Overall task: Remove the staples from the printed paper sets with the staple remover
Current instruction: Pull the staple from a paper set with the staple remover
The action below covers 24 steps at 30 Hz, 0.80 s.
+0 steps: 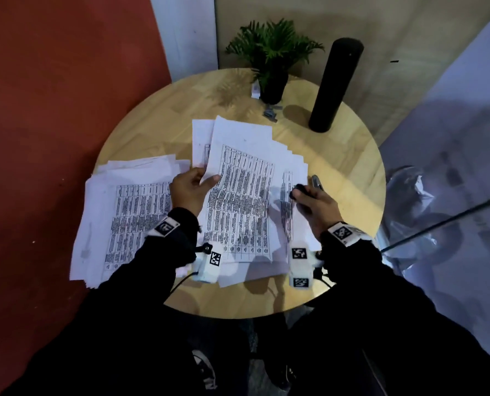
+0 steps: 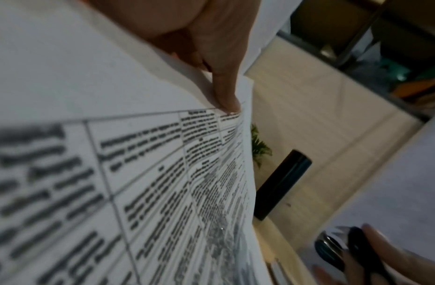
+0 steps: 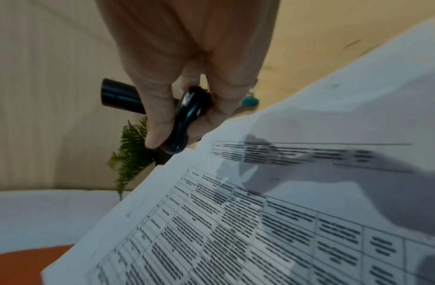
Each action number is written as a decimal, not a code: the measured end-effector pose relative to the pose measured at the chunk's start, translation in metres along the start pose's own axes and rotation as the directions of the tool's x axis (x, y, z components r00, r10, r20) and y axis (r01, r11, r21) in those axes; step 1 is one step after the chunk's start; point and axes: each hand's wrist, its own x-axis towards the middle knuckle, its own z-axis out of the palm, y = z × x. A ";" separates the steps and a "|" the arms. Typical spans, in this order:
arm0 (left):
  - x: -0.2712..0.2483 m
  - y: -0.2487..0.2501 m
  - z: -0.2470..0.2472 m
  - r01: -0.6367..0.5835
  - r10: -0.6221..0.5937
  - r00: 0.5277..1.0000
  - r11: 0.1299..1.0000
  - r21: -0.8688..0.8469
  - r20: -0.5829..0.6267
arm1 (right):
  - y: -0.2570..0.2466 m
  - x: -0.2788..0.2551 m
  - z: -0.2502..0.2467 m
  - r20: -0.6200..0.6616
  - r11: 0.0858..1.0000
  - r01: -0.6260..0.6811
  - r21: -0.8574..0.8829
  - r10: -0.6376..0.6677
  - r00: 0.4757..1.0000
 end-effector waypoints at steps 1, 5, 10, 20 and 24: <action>-0.002 0.005 -0.004 0.000 -0.001 1.000 0.997 -0.076 -0.010 | -0.009 0.002 0.004 0.042 1.000 0.014 0.019 -0.015 0.999; -0.001 0.024 -0.020 -0.021 0.029 0.999 0.980 -0.197 0.039 | -0.045 0.004 0.025 0.226 0.996 0.051 0.070 -0.065 0.972; 0.006 0.067 -0.040 -0.111 0.137 0.986 0.964 -0.242 0.093 | -0.094 0.006 0.041 0.424 0.985 0.127 0.118 -0.165 0.890; 0.017 0.108 -0.073 -0.165 0.201 0.974 0.948 -0.273 0.109 | -0.152 -0.044 0.057 0.632 0.961 0.253 0.111 -0.264 0.728; 0.019 0.130 -0.079 -0.181 0.189 0.982 0.937 -0.299 -0.001 | -0.165 -0.065 0.055 0.687 0.949 0.302 0.095 -0.282 0.669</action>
